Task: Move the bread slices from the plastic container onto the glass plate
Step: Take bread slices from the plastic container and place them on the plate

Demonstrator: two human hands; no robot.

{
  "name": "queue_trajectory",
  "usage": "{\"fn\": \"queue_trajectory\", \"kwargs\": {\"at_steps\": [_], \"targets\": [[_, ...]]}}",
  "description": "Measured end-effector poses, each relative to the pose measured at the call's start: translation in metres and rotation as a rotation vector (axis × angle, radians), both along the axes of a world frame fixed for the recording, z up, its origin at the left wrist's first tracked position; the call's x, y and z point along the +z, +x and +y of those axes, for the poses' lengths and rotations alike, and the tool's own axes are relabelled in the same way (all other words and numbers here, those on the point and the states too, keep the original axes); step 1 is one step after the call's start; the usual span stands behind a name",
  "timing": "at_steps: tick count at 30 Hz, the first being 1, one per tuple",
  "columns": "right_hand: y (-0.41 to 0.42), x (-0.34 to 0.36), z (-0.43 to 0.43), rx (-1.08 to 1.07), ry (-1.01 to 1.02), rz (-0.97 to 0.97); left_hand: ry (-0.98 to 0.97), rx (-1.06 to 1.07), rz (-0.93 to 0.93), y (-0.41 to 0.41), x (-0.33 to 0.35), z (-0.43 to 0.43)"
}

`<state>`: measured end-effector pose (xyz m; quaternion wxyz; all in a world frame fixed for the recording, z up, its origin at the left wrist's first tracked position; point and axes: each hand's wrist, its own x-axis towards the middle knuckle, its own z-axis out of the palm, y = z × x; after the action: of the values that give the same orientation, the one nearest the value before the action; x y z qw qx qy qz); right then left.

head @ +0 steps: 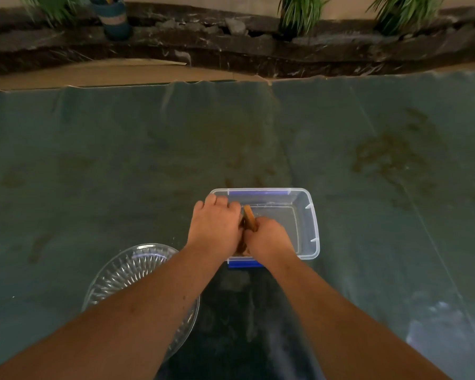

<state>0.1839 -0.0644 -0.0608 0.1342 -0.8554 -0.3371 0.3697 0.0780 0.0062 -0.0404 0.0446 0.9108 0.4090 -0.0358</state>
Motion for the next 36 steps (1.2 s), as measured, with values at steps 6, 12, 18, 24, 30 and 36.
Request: {"fn": "queue_trajectory", "kwargs": {"at_steps": [6,12,18,24,30,36], "targets": [[0.004,0.025,-0.008,0.031,0.048,-0.033,-0.157,0.133,-0.164,0.009,0.011,-0.009],[-0.009,0.073,-0.012,-0.094,0.237,-0.022,-0.526,0.467,-0.718,-0.038,0.053,-0.002],[-0.061,0.108,-0.002,-0.151,0.312,0.297,-0.670,0.741,-1.033,-0.144,0.076,0.016],[-0.128,0.083,0.016,-0.153,0.145,0.590,-0.833,0.965,-1.041,-0.244,0.044,0.015],[-0.162,0.028,0.017,-0.140,-0.090,0.578,-1.014,1.098,-0.936,-0.288,-0.013,0.001],[-0.163,-0.012,-0.013,0.243,-0.086,-0.007,-0.511,0.799,-0.415,-0.306,-0.036,-0.014]]}}
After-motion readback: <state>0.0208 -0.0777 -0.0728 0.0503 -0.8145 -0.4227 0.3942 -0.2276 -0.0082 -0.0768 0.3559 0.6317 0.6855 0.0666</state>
